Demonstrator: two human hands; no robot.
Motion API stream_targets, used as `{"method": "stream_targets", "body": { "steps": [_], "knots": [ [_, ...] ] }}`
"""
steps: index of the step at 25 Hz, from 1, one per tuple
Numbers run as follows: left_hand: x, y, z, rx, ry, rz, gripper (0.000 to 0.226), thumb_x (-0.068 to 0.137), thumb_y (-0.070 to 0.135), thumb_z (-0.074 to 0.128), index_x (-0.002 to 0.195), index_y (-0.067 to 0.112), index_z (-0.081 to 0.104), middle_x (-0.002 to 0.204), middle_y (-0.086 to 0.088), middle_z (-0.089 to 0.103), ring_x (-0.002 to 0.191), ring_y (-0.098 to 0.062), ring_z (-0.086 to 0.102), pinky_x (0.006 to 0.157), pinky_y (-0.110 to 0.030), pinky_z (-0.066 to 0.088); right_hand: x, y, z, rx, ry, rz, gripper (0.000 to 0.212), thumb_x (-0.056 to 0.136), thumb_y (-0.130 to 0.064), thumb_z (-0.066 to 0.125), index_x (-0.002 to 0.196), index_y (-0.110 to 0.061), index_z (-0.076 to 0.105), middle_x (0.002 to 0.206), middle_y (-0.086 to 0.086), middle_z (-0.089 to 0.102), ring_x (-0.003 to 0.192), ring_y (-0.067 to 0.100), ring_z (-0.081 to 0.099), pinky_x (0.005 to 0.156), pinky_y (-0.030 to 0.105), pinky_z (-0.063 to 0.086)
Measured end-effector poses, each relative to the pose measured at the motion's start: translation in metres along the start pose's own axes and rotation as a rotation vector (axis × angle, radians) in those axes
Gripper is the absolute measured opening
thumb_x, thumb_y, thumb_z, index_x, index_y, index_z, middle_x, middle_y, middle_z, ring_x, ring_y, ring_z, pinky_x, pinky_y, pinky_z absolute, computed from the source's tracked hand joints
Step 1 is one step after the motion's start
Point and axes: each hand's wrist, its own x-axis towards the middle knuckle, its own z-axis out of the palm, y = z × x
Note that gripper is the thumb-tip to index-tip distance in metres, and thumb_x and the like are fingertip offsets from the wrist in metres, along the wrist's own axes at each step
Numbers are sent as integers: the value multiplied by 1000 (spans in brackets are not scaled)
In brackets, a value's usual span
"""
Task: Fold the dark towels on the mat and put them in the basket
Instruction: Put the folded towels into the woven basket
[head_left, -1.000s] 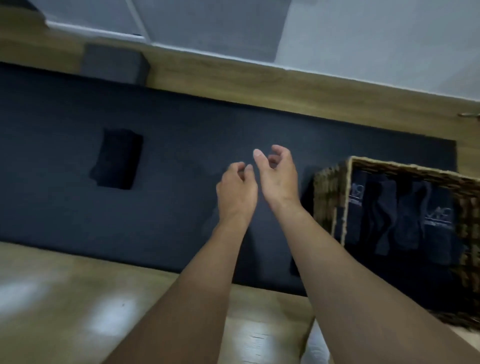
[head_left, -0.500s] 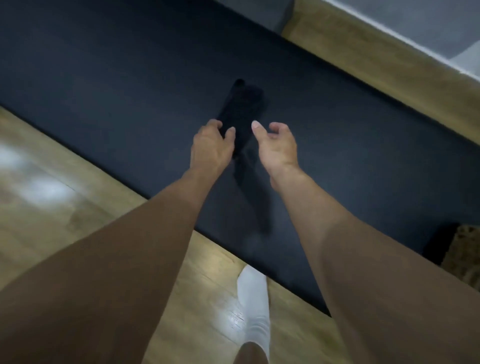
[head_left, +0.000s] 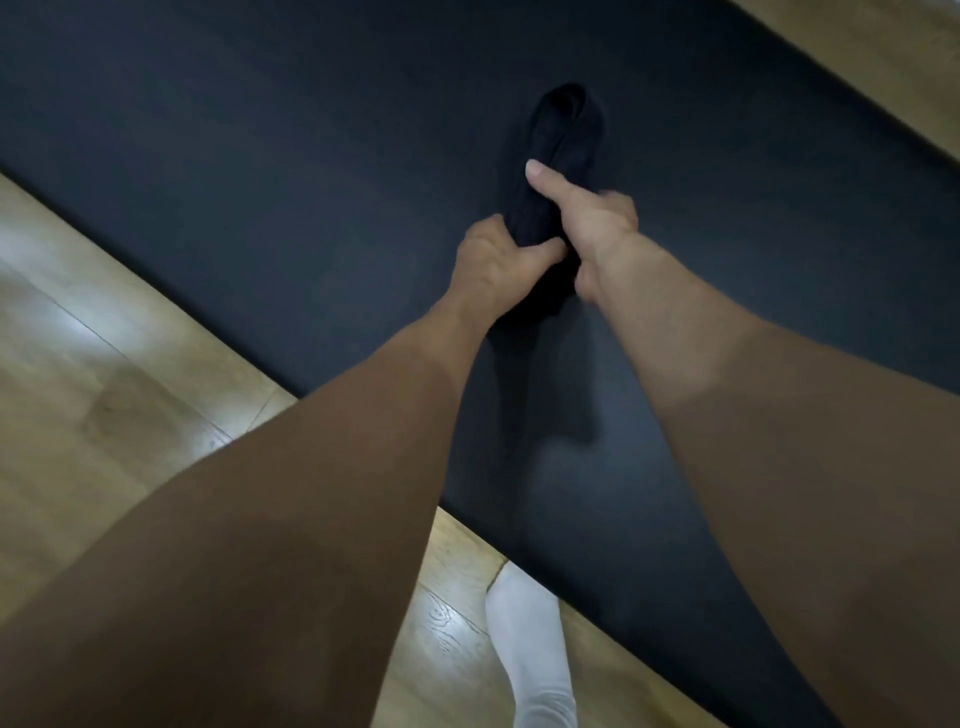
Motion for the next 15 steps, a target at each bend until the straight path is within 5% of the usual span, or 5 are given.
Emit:
{"method": "stream_targets", "body": {
  "steps": [2, 6, 10, 15],
  "knots": [
    [-23, 5, 4, -210, -113, -69, 43, 74, 34, 74, 111, 16, 64, 103, -3, 70, 94, -19, 68, 80, -35, 60, -9, 1, -19, 85, -20, 53, 82, 60, -48, 90, 123, -7, 54, 116, 7, 66, 99, 25, 67, 84, 42, 59],
    [-90, 37, 22, -437, -340, -145, 50, 67, 34, 75, 114, 20, 66, 107, -6, 74, 99, -24, 70, 85, -42, 60, -49, -8, -78, 131, -6, 78, 102, 56, -66, 82, 134, -10, 50, 121, 6, 66, 104, 24, 66, 89, 42, 57],
    [-165, 91, 65, -439, -205, -74, 35, 83, 57, 68, 102, 28, 68, 103, 3, 74, 97, -14, 70, 89, -37, 57, -103, -32, -154, 165, 102, -8, 68, 69, -52, 82, 121, -13, 61, 106, 3, 71, 94, 21, 69, 86, 40, 58],
    [-286, 161, 154, -280, -85, 103, 53, 88, 68, 49, 105, 20, 65, 101, 5, 69, 97, -12, 64, 91, -37, 53, -190, -46, -297, 212, 172, -77, 57, 74, -48, 81, 117, -16, 61, 103, 2, 72, 92, 19, 70, 84, 39, 59]
  ]
}}
